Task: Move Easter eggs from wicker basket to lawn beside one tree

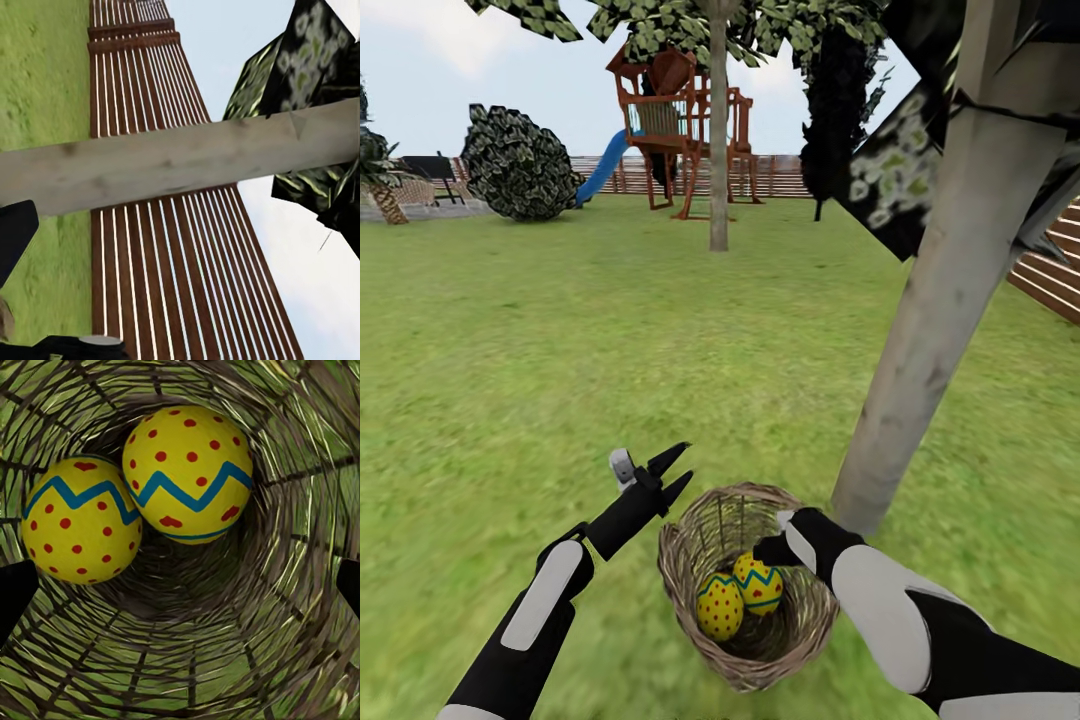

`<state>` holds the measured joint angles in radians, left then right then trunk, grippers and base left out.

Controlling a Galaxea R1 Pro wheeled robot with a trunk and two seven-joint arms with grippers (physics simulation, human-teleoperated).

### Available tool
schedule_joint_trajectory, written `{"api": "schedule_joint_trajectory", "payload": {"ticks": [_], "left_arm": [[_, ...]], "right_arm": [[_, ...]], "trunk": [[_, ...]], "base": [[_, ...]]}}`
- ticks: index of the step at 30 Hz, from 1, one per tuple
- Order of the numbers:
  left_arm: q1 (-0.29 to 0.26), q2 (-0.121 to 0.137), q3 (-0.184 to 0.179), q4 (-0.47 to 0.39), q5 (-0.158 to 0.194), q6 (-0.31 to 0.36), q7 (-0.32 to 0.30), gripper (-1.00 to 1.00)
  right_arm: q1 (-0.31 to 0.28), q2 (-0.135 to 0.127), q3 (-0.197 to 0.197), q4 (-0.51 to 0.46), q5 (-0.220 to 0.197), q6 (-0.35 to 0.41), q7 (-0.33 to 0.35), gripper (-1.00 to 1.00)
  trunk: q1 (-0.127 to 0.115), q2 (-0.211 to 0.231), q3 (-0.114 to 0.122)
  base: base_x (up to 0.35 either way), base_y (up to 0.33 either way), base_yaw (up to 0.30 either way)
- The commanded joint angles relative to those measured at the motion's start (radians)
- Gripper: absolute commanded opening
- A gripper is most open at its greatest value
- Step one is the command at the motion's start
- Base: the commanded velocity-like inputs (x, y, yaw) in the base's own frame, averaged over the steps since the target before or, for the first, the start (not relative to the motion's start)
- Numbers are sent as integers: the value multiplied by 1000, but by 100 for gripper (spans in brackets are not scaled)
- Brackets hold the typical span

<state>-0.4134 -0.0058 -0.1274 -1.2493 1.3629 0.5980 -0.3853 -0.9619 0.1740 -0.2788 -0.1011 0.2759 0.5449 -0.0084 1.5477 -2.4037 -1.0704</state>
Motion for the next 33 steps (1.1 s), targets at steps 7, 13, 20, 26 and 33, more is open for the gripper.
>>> {"api": "schedule_joint_trajectory", "payload": {"ticks": [7,13,20,26,33], "left_arm": [[-1,0,0,2,7,6,0,100],[-1,0,0,5,7,6,0,100],[11,11,12,-6,9,6,-3,100],[20,40,45,-34,21,14,-19,100],[24,79,85,-73,63,53,-58,100]], "right_arm": [[-2,1,-2,-7,9,6,0,100],[-3,1,7,-6,9,3,0,100],[-14,1,32,-8,12,-2,12,100],[-28,-1,33,-8,5,2,17,100],[-31,-2,32,-7,5,3,33,100]], "trunk": [[27,-50,-23],[50,-92,-42],[54,-97,-60],[54,-97,-60],[54,-97,-60]], "base": [[0,0,227],[0,0,23],[0,0,1],[0,0,0],[0,0,0]]}}
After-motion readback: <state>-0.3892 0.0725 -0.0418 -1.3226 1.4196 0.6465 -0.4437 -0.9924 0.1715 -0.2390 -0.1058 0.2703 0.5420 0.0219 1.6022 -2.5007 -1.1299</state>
